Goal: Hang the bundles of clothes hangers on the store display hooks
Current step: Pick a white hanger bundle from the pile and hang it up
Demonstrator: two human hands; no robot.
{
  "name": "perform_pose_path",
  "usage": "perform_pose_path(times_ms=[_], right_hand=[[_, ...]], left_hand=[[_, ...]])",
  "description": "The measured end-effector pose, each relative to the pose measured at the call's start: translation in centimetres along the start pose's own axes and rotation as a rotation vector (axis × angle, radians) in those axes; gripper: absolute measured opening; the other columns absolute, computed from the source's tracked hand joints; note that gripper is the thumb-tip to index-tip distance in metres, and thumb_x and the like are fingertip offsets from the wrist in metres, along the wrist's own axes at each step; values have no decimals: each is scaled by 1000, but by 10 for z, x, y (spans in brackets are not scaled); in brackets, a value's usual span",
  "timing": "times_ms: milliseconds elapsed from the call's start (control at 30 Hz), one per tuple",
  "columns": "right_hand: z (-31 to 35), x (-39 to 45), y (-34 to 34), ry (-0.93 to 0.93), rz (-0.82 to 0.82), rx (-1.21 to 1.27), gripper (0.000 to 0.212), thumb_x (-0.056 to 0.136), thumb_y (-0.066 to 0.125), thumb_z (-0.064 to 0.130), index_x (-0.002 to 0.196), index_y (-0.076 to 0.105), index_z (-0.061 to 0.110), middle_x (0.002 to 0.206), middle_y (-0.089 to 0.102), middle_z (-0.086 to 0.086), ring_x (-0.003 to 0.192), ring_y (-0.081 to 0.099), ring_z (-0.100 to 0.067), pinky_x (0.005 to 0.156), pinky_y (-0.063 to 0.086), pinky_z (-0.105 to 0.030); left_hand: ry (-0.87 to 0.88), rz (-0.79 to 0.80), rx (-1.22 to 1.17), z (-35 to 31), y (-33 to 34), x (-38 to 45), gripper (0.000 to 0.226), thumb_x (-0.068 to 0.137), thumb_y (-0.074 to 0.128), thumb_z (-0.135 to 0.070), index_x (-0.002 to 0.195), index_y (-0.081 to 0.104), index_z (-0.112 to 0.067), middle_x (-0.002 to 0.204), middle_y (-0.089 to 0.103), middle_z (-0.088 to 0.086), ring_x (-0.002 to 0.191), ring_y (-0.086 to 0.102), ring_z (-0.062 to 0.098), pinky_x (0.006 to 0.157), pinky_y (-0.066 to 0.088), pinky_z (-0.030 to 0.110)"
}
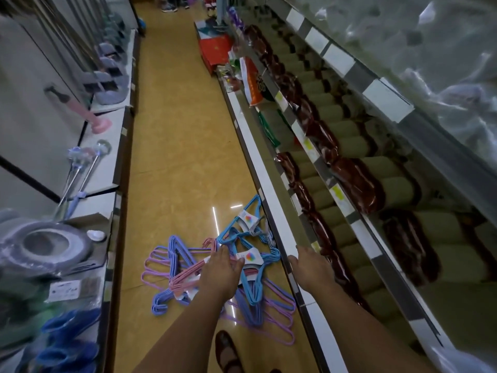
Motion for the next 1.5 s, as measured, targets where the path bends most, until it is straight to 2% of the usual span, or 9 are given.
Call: perform_pose_path(times_ms=[233, 433, 633, 867, 1067, 1167, 1300, 1400, 1500], right_hand=[[10, 76, 13, 69, 48, -38, 45, 103, 28, 38, 138, 38, 11, 138, 48, -11, 123, 49, -28, 96, 40, -34], [8, 151, 50, 53, 74, -18, 46, 104, 28, 36, 142, 33, 11, 140, 45, -12, 126, 47, -29, 99, 38, -34], [-3, 263, 142, 26, 89, 3, 44, 101, 34, 37, 137, 39, 12, 134, 49, -13, 120, 50, -30, 100, 41, -39], [-5, 361, 237, -7, 70, 73, 36, 99, 41, 32, 129, 47, 12, 130, 51, -9, 115, 54, -30, 89, 44, -36], [9, 437, 309, -23, 85, 354, 31, 97, 40, 32, 117, 58, 17, 116, 63, -8, 101, 59, -28, 86, 50, -40], [7, 461, 328, -40, 73, 432, 36, 101, 35, 26, 129, 54, 14, 129, 56, -11, 113, 55, -31, 89, 43, -36], [0, 475, 350, 18, 49, 560, 39, 103, 30, 26, 123, 57, 8, 127, 55, -17, 112, 53, -31, 89, 41, -34], [-2, 479, 358, 201, 32, 877, 38, 103, 32, 24, 120, 60, 4, 117, 58, -14, 107, 54, -27, 84, 40, -27], [-3, 482, 364, 450, 111, 1401, 35, 102, 35, 20, 128, 51, 3, 117, 61, -18, 102, 61, -31, 74, 55, -38]], left_hand=[[63, 33, 42, 6, 4, 86, 50, 98, 36, -46, 136, 39, -13, 139, 43, 9, 127, 40, 24, 101, 38, 38], [47, 71, 86, 17, 35, 151, 58, 100, 32, -46, 147, 25, -12, 151, 34, 8, 137, 34, 24, 106, 31, 35], [24, 138, 78, 60, 130, 243, 62, 100, 29, -48, 153, 14, -20, 160, 15, 6, 146, 17, 25, 117, 22, 40], [41, 93, 50, 103, 221, 345, 62, 100, 35, -42, 153, 13, -18, 158, 19, 9, 141, 27, 28, 111, 32, 44], [132, 120, 74, 114, 275, 406, 76, 91, 45, -2, 154, 7, -21, 158, 14, 8, 135, 37, 31, 96, 45, 41], [149, 132, 50, 117, 294, 428, 80, 87, 46, 2, 153, 9, -24, 158, 15, 8, 135, 36, 31, 98, 44, 43], [171, 101, 15, 119, 313, 450, 75, 87, 48, 3, 151, 22, -27, 146, 35, 13, 127, 45, 32, 98, 42, 41], [191, 68, -42, 118, 320, 458, 73, 88, 47, 2, 150, 26, -29, 137, 44, 9, 122, 49, 29, 95, 44, 39], [223, 62, -58, 115, 327, 462, 65, 92, 50, -9, 149, 27, -30, 138, 42, 7, 123, 48, 28, 98, 43, 37]])
Point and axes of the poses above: each hand's wrist, its own x-axis towards the middle knuckle, its own y-axis out of the palm, z = x × y, the point moved 1 cm from there along x, towards the middle knuckle
